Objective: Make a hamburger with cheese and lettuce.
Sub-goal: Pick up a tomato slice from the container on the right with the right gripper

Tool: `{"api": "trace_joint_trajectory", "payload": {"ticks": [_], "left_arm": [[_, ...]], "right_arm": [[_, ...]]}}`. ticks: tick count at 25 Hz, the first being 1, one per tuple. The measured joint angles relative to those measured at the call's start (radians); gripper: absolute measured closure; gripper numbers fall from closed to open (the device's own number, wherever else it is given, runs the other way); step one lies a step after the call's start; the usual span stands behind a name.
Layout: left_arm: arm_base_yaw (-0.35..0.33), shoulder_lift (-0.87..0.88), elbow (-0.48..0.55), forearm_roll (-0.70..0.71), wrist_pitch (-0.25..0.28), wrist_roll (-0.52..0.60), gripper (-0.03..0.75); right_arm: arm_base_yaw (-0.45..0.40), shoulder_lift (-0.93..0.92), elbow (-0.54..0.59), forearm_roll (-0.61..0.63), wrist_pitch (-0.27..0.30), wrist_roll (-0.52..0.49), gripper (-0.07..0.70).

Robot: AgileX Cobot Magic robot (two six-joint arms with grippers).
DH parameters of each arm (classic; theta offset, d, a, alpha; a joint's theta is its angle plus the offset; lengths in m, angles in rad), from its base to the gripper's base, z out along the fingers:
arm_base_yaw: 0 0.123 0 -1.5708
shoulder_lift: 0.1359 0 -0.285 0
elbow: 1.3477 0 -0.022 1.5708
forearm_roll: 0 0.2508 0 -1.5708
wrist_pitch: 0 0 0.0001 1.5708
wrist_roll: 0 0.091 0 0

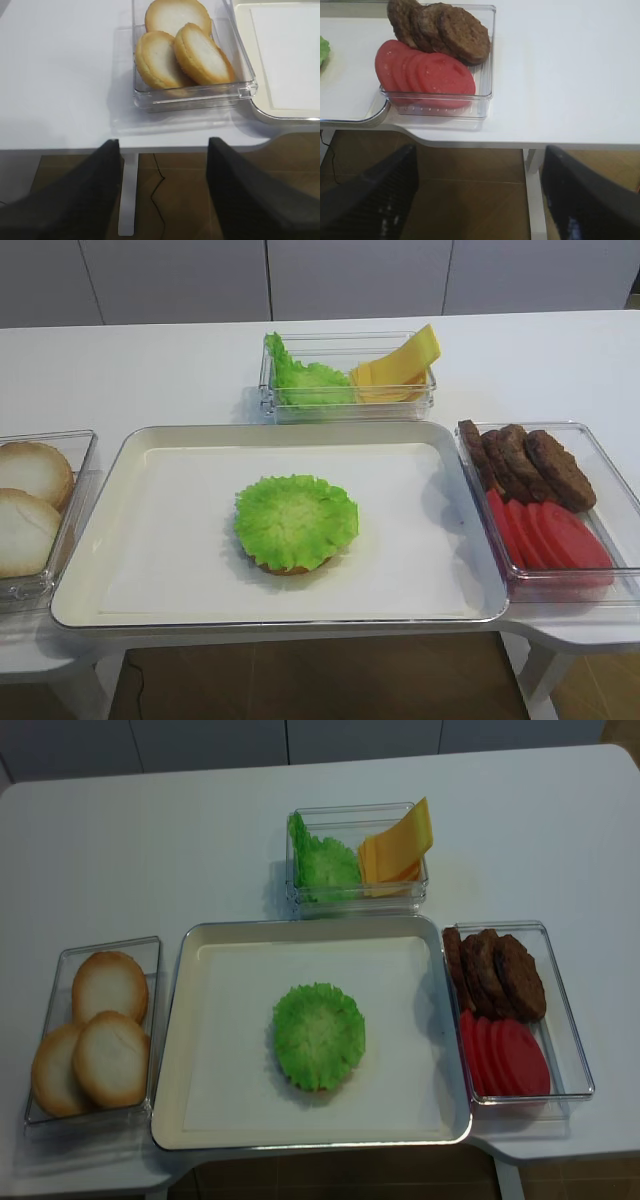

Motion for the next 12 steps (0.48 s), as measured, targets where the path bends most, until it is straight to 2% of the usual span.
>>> {"api": "trace_joint_trajectory", "payload": {"ticks": [12], "left_arm": [[0.000, 0.000, 0.000, 0.000, 0.000, 0.000, 0.309]], "right_arm": [[0.000, 0.000, 0.000, 0.000, 0.000, 0.000, 0.031]]}}
